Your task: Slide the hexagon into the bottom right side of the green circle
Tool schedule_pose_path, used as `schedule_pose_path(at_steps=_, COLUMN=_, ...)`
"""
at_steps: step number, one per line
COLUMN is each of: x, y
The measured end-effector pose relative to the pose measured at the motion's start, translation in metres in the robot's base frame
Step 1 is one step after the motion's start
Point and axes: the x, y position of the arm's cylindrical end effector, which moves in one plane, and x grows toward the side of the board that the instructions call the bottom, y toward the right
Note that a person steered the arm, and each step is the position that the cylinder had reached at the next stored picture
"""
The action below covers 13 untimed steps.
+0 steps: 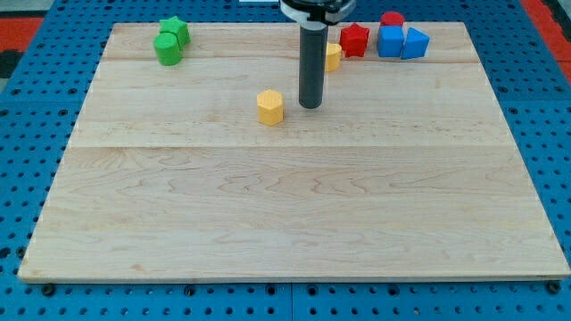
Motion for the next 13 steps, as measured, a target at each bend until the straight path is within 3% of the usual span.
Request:
schedule_pose_path(at_steps=1, x=0.002, y=-0.094)
schedule_pose_path(at_steps=2, x=0.002, y=-0.135)
schedule_pose_path(at_steps=3, x=0.012, y=-0.131)
schedule_pose_path(at_steps=4, x=0.018, y=-0.180)
schedule_pose_path(at_steps=5, x=0.034, y=-0.189)
schedule_pose_path(at_steps=6, x=0.075, y=-0.213)
schedule_pose_path(at_steps=7, x=0.088, y=-0.237)
schedule_pose_path(at_steps=9, x=0.017, y=-0.227)
schedule_pose_path(at_steps=10, x=-0.028, y=-0.182)
schedule_pose_path(at_steps=11, x=-0.055, y=-0.169)
schedule_pose_path(at_steps=13, x=-0.149, y=-0.127)
